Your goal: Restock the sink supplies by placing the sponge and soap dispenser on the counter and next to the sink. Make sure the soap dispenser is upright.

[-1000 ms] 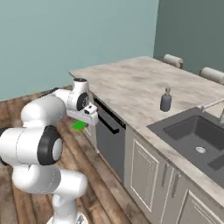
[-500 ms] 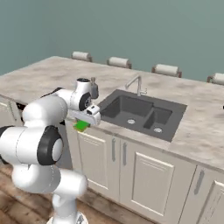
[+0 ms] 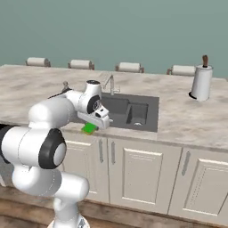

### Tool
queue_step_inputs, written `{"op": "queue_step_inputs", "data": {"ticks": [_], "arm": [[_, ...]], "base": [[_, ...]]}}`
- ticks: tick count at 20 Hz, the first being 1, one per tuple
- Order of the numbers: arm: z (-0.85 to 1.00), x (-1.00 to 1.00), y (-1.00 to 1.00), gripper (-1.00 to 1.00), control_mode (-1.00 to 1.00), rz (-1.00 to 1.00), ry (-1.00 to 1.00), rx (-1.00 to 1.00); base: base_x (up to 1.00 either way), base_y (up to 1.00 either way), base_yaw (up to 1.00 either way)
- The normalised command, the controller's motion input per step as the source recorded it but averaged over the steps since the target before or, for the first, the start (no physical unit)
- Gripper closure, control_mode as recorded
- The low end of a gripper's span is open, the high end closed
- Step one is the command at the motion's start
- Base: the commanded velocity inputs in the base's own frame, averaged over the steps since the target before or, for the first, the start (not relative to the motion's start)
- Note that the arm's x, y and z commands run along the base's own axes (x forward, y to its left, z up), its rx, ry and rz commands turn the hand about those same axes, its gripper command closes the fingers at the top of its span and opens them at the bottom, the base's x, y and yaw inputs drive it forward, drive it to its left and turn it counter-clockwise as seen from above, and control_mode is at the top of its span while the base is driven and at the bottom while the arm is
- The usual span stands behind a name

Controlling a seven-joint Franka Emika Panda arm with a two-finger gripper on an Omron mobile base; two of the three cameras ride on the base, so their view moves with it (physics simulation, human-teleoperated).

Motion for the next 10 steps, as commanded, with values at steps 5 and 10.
{"op": "queue_step_inputs", "data": {"ticks": [5, 10], "arm": [[0.00, 0.00, 0.00, 1.00, 1.00, 0.00, 0.00, 0.00], [0.00, 0.00, 0.00, 1.00, 1.00, 0.00, 0.00, 0.00]], "base": [[0.25, 1.00, -0.26], [0.40, 0.88, -0.20]]}}
